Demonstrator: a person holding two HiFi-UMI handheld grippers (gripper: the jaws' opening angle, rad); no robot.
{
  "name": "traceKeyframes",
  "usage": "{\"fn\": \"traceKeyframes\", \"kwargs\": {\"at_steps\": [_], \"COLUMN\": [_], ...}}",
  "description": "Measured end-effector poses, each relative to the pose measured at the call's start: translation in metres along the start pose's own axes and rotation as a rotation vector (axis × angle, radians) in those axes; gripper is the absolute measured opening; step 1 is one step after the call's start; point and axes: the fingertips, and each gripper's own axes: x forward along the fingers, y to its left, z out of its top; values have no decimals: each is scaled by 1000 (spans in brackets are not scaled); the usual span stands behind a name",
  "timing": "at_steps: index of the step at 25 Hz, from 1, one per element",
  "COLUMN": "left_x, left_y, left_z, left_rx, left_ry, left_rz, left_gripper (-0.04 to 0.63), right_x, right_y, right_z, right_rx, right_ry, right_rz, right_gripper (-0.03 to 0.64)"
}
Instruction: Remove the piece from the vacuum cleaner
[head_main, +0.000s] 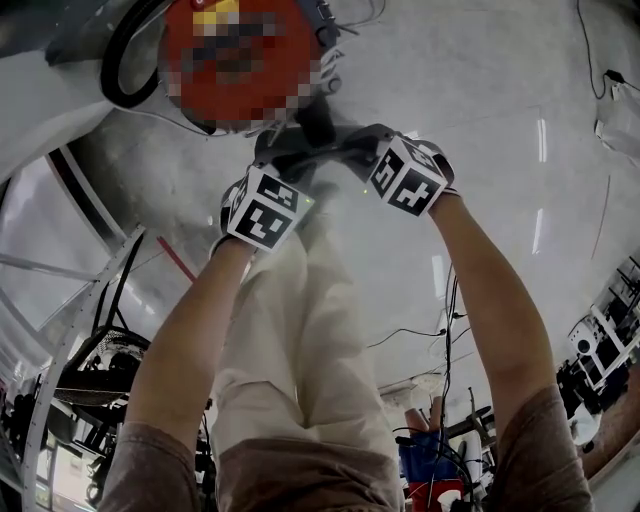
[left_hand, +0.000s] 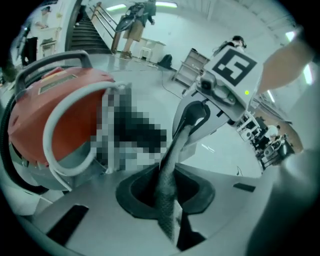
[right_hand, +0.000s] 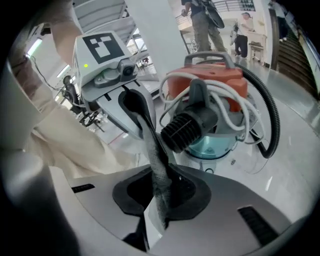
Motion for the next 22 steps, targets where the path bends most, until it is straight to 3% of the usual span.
{"fn": "traceKeyframes", "kwargs": {"at_steps": [10, 16, 22], "left_x": [4, -27, -90], "left_y": [-47, -57, -74], "left_z": [-26, -6, 32], "left_rx": [51, 124, 187], "left_ry": [45, 39, 31], "left_rz": [-70, -106, -129], "left_gripper": [48, 50, 57], "right_x": [-4, -38, -100], "right_y": [46, 54, 70], "right_z": [-33, -16, 20], "right_rx": [69, 183, 309], "right_ry": [9, -66, -157], "right_rz": [7, -67, -118], "right_gripper": [40, 43, 48]}}
